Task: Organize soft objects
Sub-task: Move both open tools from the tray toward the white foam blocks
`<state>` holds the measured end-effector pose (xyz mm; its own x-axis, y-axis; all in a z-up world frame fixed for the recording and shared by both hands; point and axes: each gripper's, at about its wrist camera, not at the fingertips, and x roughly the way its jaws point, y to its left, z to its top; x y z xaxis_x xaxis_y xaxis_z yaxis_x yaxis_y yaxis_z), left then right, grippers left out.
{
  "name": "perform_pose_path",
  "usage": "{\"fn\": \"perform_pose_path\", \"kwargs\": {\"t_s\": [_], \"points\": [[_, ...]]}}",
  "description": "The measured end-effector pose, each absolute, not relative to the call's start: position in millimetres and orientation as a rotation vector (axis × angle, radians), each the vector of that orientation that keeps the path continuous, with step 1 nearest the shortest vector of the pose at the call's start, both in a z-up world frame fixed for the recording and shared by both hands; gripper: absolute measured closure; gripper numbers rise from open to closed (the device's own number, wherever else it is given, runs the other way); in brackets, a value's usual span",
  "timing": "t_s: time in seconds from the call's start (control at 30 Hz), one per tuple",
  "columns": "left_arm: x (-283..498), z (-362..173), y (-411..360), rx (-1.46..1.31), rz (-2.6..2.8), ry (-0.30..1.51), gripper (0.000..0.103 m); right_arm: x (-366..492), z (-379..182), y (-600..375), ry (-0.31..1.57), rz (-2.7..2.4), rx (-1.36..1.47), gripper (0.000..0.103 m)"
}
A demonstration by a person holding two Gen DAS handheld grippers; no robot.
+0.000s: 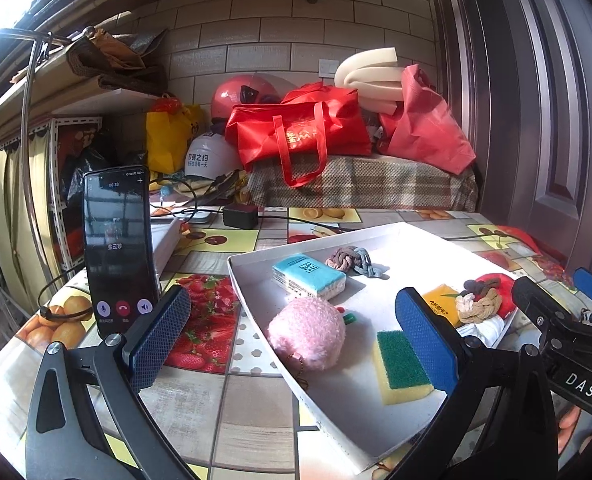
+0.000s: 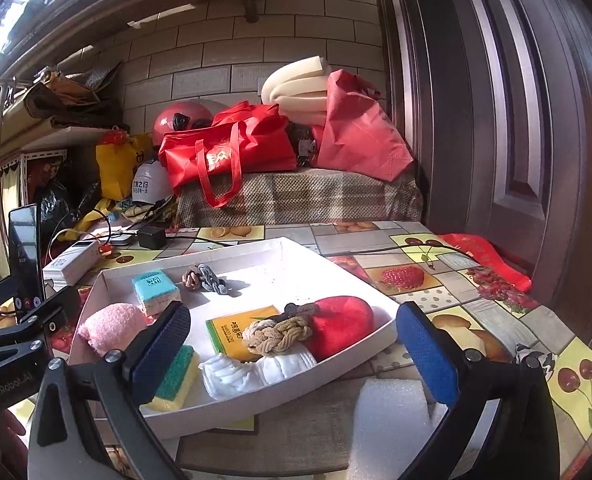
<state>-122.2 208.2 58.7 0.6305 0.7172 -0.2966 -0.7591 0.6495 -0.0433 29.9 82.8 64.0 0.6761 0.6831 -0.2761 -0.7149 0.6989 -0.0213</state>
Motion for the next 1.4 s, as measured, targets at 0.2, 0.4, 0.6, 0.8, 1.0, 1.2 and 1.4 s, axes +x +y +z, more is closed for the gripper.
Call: {"fn": "perform_pose_path", "kwargs": {"t_s": [0.2, 0.4, 0.6, 0.8, 1.0, 1.2, 1.4], "points": [[-124, 58, 199, -0.158, 0.836, 0.270, 0.000, 28, 65, 54, 0.262, 0.804, -0.115, 0.000], [-126, 57, 191, -0.154, 0.812, 0.278, 0.000, 42, 64, 15, 0.297, 0.787, -0.087, 0.000], [-116, 57, 164, -0.116, 0.694, 0.318, 0.000, 91, 63, -62, 0.344, 0.613, -0.013, 0.000], [-82, 53, 120, -0.094, 0.440, 0.416, 0.000, 161, 52, -129, 0.534, 0.533, 0.089, 0.000], [-23, 37, 80, -0.066, 0.302, 0.626, 0.000, 143, 47, -101, 0.611, 0.847, -0.076, 0.000], [2, 21, 85, -0.116, 0.256, 0.757, 0.000, 110, 42, -53, 0.594, 1.098, -0.338, 0.001], [7, 17, 86, -0.129, 0.256, 0.793, 0.000, 129, 32, -6, 0.633, 1.178, -0.491, 0.001]]}}
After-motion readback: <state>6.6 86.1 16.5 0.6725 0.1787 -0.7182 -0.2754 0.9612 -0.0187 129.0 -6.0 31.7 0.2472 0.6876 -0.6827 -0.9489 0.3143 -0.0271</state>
